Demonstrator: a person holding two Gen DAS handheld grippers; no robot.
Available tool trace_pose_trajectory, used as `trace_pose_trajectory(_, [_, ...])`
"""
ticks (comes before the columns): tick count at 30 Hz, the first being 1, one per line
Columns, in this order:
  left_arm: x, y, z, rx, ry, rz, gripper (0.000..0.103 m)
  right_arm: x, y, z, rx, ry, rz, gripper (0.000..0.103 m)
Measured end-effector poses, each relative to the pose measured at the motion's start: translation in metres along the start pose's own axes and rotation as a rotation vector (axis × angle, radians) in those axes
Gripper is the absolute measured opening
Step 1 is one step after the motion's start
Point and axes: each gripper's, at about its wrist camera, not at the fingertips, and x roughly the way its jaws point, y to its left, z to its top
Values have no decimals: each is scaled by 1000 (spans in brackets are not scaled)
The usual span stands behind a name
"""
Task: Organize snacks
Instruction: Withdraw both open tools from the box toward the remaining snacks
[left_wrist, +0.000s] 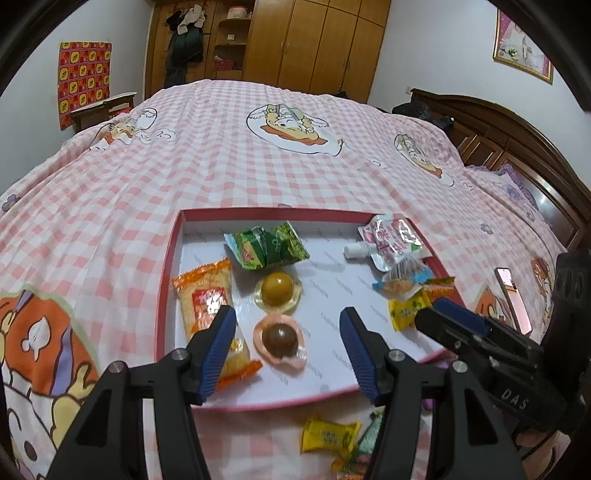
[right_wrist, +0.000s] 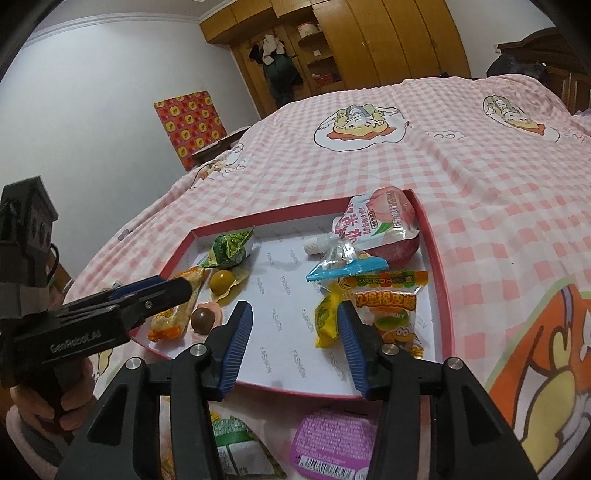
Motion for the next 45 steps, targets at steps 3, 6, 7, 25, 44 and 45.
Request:
trace_pose_trajectory(3, [-2, -1, -2, 0, -1, 1, 63, -6, 1, -2, -2, -6, -1, 49])
trace_pose_trajectory(6, [-12, -1, -10, -1, -3, 0, 64, -12, 3, -4, -5, -10, -4, 52])
trace_pose_trajectory(7, [-14, -2, -12, -1, -1, -2, 64, -13, 3, -5, -5, -11, -5, 54])
trace_pose_trajectory(25, [-22, -14, -51, 30, 63, -15, 64, -40, 2, -34, -24, 39, -74, 59])
trace_pose_trajectory(44, [1, -21, -75, 91, 123, 34, 64, -43, -12, -52, -3, 81, -137, 64])
trace_pose_trajectory(45, [1, -22, -76, 95, 121, 37, 64, -44, -12, -53, -2, 81, -137, 64])
